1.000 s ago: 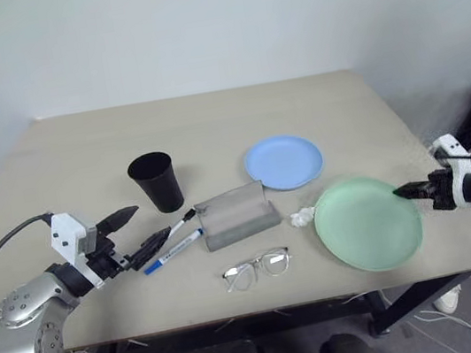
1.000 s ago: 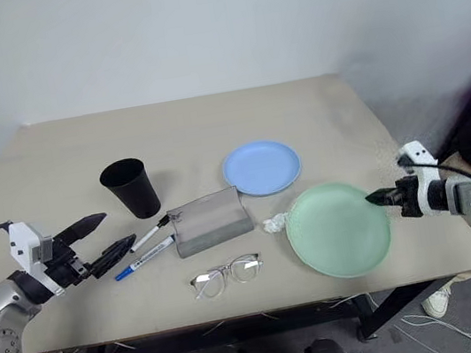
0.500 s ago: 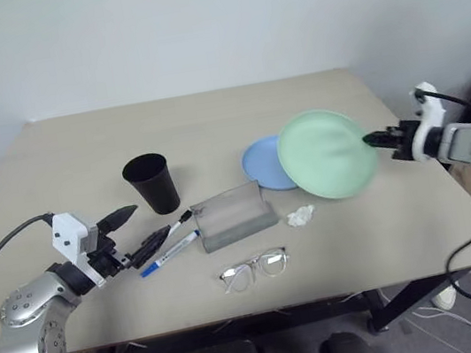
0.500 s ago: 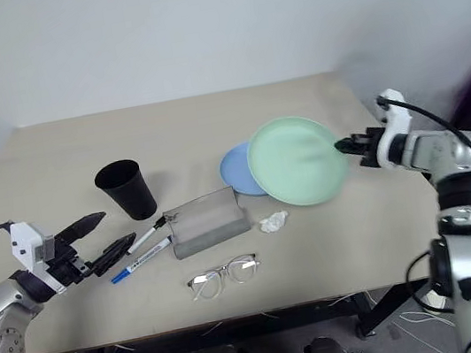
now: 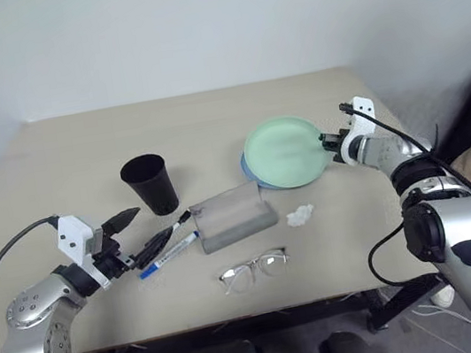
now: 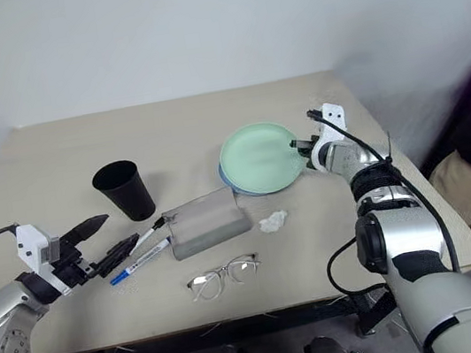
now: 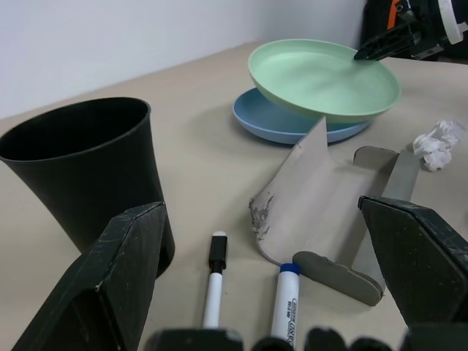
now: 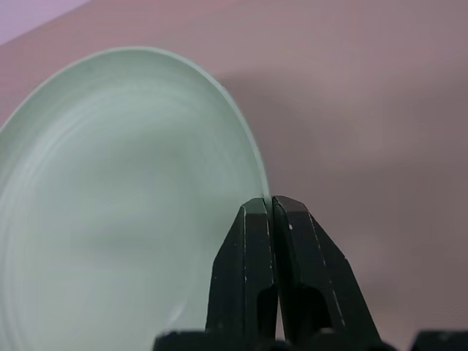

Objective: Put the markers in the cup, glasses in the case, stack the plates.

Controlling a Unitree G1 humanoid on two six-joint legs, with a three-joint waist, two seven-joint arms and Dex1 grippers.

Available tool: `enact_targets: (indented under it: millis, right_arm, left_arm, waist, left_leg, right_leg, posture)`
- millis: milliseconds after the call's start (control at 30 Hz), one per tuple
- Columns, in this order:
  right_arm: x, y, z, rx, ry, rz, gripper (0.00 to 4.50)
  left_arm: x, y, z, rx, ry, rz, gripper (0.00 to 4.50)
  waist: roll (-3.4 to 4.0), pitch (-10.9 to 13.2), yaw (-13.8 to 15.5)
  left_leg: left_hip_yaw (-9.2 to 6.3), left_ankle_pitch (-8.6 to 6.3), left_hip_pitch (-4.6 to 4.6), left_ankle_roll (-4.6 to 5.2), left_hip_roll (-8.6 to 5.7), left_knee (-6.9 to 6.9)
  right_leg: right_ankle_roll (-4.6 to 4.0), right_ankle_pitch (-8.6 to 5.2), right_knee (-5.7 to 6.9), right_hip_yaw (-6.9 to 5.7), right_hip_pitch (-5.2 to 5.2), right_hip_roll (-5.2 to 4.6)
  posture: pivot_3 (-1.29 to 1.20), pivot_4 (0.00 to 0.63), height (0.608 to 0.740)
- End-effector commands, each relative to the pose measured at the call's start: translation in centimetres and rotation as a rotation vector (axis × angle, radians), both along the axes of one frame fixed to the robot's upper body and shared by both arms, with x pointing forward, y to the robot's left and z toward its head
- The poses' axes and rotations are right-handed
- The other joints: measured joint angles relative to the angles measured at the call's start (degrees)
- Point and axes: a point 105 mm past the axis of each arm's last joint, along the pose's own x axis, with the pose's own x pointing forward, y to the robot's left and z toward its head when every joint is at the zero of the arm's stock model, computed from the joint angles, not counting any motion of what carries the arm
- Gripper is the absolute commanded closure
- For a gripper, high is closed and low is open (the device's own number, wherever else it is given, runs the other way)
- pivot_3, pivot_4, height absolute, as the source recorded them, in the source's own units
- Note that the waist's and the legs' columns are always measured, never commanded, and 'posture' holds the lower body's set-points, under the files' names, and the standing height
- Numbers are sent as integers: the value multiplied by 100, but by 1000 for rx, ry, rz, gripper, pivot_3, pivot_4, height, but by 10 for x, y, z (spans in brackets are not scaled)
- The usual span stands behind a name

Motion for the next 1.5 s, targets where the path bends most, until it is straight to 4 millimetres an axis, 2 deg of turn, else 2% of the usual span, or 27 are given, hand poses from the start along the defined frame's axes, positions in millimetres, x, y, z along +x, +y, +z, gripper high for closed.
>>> enact_targets:
  millis: [33,267,367,400,467,533,567,667,767,900,967,1133,1233,1500]
  right_arm:
    - [11,2,25,18,-83,-38,3854]
    - [11,14,30,123,-67,-27,1607]
    - [11,17,45,188,-85,18,552]
    - [10,18,54,167,-123,81,217]
    - [3,22,69,115,-191,219,217]
    - [-6,24,75,86,-223,313,217]
    - [-18,25,74,75,-219,397,217]
    - [-55,26,63,-12,-222,590,217]
    - [-82,28,48,-55,-197,694,217]
    - [-102,32,36,-90,-180,773,217]
    - [-112,37,21,-131,-155,824,217]
    - [-120,48,-2,-165,-122,871,217]
    - [-121,54,-9,-181,-117,891,217]
    - [-114,71,-27,-228,-136,910,217]
  left_arm:
    - [-1,-2,16,9,-71,1,0]
    - [1,-6,15,2,-69,-2,0]
    - [2,-7,13,0,-66,-7,0]
    - [3,-8,13,-1,-65,-9,0]
    - [5,-9,13,-3,-66,-12,0]
    - [6,-9,13,-3,-67,-14,0]
    - [6,-9,13,-4,-65,-18,0]
    - [7,-10,14,-3,-64,-26,0]
    - [9,-10,14,-1,-66,-31,0]
    - [10,-11,15,0,-66,-36,0]
    - [11,-12,15,0,-65,-42,0]
    - [10,-12,15,0,-63,-49,0]
    - [10,-12,15,0,-61,-51,0]
    - [9,-13,15,-3,-60,-48,0]
  waist:
    - [0,0,-33]
    - [1,0,-86]
    - [3,0,-86]
    - [3,0,-85]
    - [4,0,-77]
    - [5,-2,-63]
    - [3,-3,-50]
    - [-5,-15,-18]
    - [-3,-15,-45]
    - [10,-14,-86]
    - [8,-17,-80]
    - [5,-21,-56]
    - [5,-21,-49]
    - [4,-21,-52]
  left_leg:
    - [0,0,0,0,4,0]
    - [0,1,2,-2,37,3]
    - [-1,1,2,-3,52,2]
    - [-1,2,2,-4,56,3]
    - [-1,2,2,-5,59,3]
    - [-1,2,2,-5,61,5]
    - [-1,2,2,-5,62,6]
    - [-1,1,2,-6,63,5]
    - [7,1,0,-7,63,4]
    - [15,1,1,-7,74,-1]
    - [14,1,6,-7,80,-2]
    - [18,0,6,-8,95,0]
    - [25,0,2,-8,98,0]
    - [48,1,0,-13,128,-1]
  right_leg:
    - [-3,2,0,0,0,4]
    - [-11,10,-1,3,-4,42]
    - [-17,14,0,6,-7,59]
    - [-19,15,-1,6,-8,63]
    - [-22,17,-1,7,-10,66]
    - [-22,16,-1,7,-12,66]
    - [-22,16,-3,7,-11,66]
    - [-27,13,-9,4,-8,64]
    - [-29,10,-12,8,-13,60]
    - [-33,23,-8,6,-25,62]
    - [-39,31,-6,3,-37,67]
    - [-48,47,-9,-9,-43,68]
    - [-49,55,-10,-9,-51,67]
    - [-59,62,-9,-18,-69,73]
  posture:
    - [0,0,712]
    - [0,0,712]
    - [0,0,712]
    - [0,0,712]
    - [0,0,712]
    - [0,0,712]
    - [0,0,712]
    - [0,0,712]
    - [0,0,712]
    - [0,0,712]
    - [0,0,712]
    - [0,0,712]
    - [0,0,712]
    - [0,0,712]
